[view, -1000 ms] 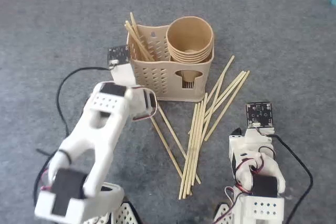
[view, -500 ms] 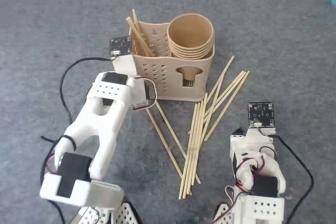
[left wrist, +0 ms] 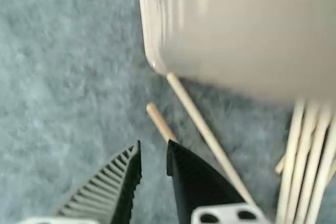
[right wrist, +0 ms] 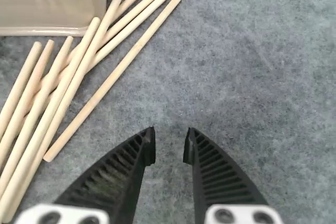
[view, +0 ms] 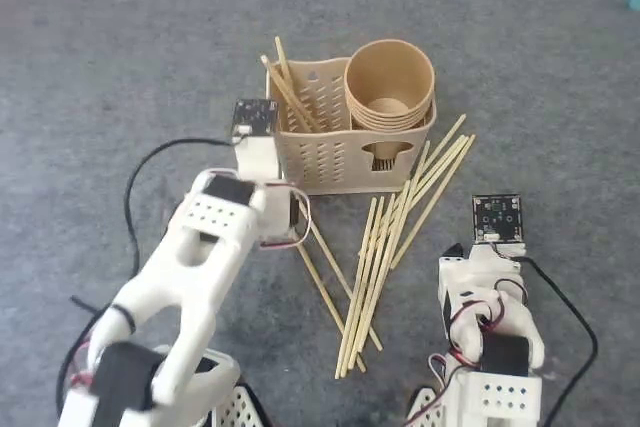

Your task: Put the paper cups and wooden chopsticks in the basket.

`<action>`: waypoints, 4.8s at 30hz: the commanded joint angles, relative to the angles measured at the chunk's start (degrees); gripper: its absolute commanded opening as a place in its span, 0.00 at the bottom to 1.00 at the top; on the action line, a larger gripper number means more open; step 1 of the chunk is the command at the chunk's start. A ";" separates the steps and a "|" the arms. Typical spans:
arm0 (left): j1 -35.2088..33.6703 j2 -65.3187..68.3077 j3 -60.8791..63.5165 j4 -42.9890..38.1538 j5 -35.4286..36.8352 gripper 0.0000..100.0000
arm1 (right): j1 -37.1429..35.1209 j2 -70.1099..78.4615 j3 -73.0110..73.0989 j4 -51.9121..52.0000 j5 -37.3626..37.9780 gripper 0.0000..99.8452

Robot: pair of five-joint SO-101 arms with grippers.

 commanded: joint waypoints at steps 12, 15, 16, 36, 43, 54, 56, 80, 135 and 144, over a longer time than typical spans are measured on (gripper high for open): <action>-7.91 -5.45 5.67 -2.55 6.59 0.08 | 0.40 -1.01 0.79 -0.84 0.79 0.10; -7.38 -2.64 6.90 -3.52 6.68 0.12 | 0.57 -1.01 0.79 -0.66 0.79 0.10; -7.47 -1.49 6.90 -3.60 6.77 0.14 | 0.57 -1.01 0.79 -0.66 0.79 0.10; -6.86 5.19 2.59 -7.21 10.73 0.25 | 0.57 -1.01 0.79 -0.66 0.88 0.10; -6.77 5.19 2.15 -7.91 13.10 0.25 | 0.57 -1.01 0.79 -0.66 0.88 0.10; -0.62 5.80 3.91 -10.99 15.82 0.25 | 0.57 -1.01 0.79 -0.66 0.88 0.10; -1.41 5.54 4.53 -10.99 15.91 0.25 | 0.66 -1.01 0.79 -0.66 0.88 0.10; -2.81 5.80 5.05 -4.92 2.99 0.05 | 0.66 -1.01 0.79 -0.57 0.97 0.10; -20.57 -16.79 -7.60 -3.87 -5.98 0.14 | 0.66 -0.84 0.79 -0.48 0.97 0.10; -18.37 3.43 -7.96 -9.49 -0.53 0.14 | 0.75 -0.84 0.79 -0.48 0.97 0.10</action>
